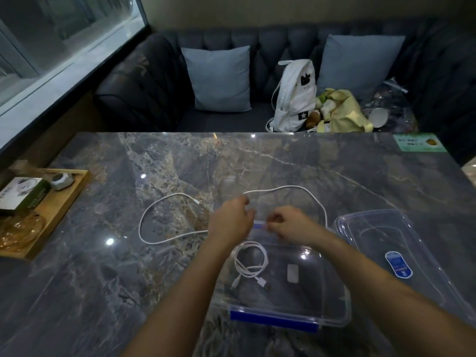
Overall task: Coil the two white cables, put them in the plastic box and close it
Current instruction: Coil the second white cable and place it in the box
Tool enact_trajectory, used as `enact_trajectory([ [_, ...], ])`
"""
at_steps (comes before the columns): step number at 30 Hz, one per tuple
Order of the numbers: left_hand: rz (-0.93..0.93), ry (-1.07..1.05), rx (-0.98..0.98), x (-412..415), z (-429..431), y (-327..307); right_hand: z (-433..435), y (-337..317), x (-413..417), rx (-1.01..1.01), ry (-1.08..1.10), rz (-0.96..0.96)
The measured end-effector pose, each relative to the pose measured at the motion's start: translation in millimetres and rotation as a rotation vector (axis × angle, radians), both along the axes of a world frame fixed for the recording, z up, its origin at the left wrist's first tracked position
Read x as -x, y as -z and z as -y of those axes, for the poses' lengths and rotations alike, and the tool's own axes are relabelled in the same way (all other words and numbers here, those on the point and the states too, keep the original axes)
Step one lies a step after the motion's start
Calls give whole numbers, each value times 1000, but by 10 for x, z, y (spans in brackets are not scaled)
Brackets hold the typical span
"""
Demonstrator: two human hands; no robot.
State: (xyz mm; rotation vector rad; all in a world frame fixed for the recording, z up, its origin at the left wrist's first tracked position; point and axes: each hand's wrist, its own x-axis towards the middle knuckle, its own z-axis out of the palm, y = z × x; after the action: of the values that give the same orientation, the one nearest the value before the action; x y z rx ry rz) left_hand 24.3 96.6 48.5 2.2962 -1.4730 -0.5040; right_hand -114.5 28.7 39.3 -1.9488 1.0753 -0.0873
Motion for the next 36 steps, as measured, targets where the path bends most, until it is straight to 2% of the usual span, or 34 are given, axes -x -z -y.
enact_trajectory([
  [3, 53, 15, 7, -159, 216, -33, 264, -152, -85, 60, 15, 38],
  [6, 191, 49, -76, -319, 416, 55, 531, -143, -162, 104, 9, -31],
  [8, 215, 59, -134, -412, 536, 155, 702, -58, -230, 113, 5, -88],
  [14, 166, 82, -304, -632, 826, 472, 1057, 302, -478, 176, -59, -247],
  [21, 81, 138, -387, -722, 976, 746, 1165, 682, -776, 163, -146, -235],
  [25, 37, 139, -348, -745, 1008, 835, 1164, 833, -868, 252, -183, -277],
  [28, -79, 110, -272, -773, 1010, 843, 1155, 857, -898, 329, -154, -260],
  [31, -180, 65, -190, -794, 1016, 754, 1190, 767, -902, 402, -66, -176],
  [34, -373, 35, -52, -833, 996, 566, 1309, 570, -855, 480, 64, -129],
  [36, -395, 60, 4, -899, 941, 411, 1413, 412, -765, 516, 170, -106],
])
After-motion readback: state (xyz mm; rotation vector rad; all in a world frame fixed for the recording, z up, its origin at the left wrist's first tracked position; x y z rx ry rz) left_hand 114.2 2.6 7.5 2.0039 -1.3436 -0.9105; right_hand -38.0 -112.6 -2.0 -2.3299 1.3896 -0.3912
